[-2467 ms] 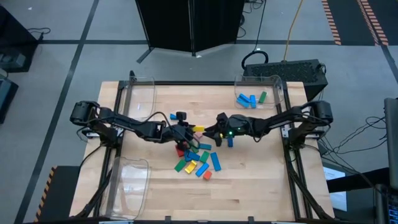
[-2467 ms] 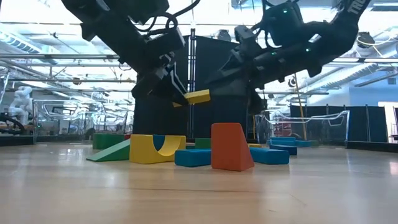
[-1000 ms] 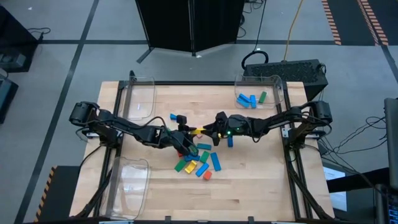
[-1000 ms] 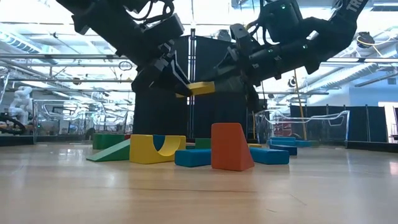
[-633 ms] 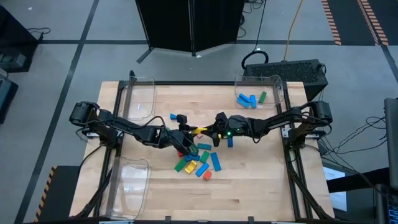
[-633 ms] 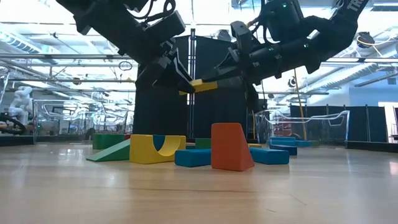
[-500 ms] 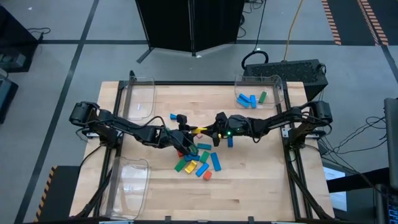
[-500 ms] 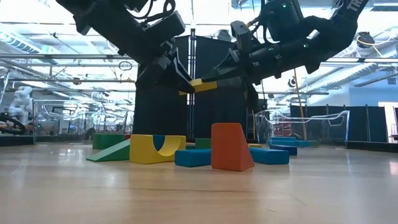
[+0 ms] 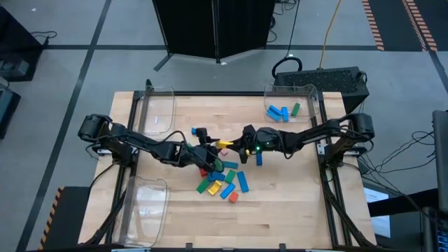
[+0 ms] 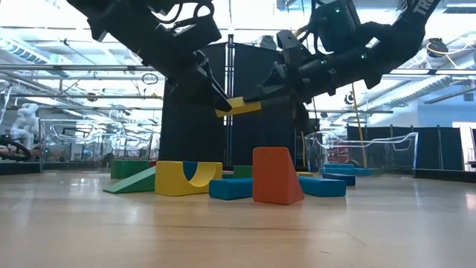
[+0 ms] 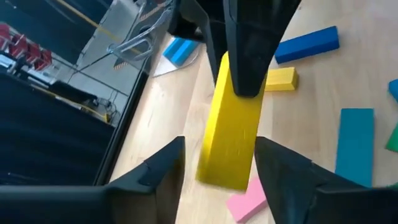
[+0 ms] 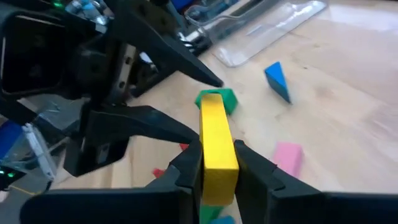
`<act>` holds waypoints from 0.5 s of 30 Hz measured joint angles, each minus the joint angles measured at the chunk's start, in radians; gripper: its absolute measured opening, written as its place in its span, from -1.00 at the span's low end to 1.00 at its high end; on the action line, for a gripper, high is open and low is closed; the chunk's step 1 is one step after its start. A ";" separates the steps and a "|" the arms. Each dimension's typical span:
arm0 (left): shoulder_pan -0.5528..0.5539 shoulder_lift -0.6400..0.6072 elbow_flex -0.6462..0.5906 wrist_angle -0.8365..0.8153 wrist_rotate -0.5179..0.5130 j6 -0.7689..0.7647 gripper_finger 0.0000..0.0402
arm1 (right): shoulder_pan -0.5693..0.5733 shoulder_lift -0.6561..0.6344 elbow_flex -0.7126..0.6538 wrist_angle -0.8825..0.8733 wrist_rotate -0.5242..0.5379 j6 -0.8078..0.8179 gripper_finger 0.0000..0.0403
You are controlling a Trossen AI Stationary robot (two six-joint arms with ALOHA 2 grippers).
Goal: Sort blocks by size
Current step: Put the yellow rectangular block into the top right transparent bin
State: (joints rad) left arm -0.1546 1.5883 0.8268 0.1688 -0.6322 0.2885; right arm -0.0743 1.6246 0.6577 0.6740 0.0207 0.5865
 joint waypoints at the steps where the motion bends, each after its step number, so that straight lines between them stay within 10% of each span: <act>1: 0.000 0.000 0.000 -0.008 -0.004 -0.001 0.00 | -0.006 -0.009 0.000 -0.014 0.000 -0.006 -0.71; 9: 0.034 0.000 0.000 -0.112 0.018 -0.054 0.02 | -0.036 -0.188 0.000 -0.236 0.069 -0.088 -0.71; 15: 0.093 0.000 0.000 -0.178 0.228 -0.075 0.01 | -0.090 -0.376 0.000 -0.553 0.174 -0.131 -0.71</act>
State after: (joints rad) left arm -0.0614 1.5879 0.8268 -0.0091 -0.4042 0.2137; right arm -0.1646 1.2491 0.6582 0.1206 0.1944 0.4558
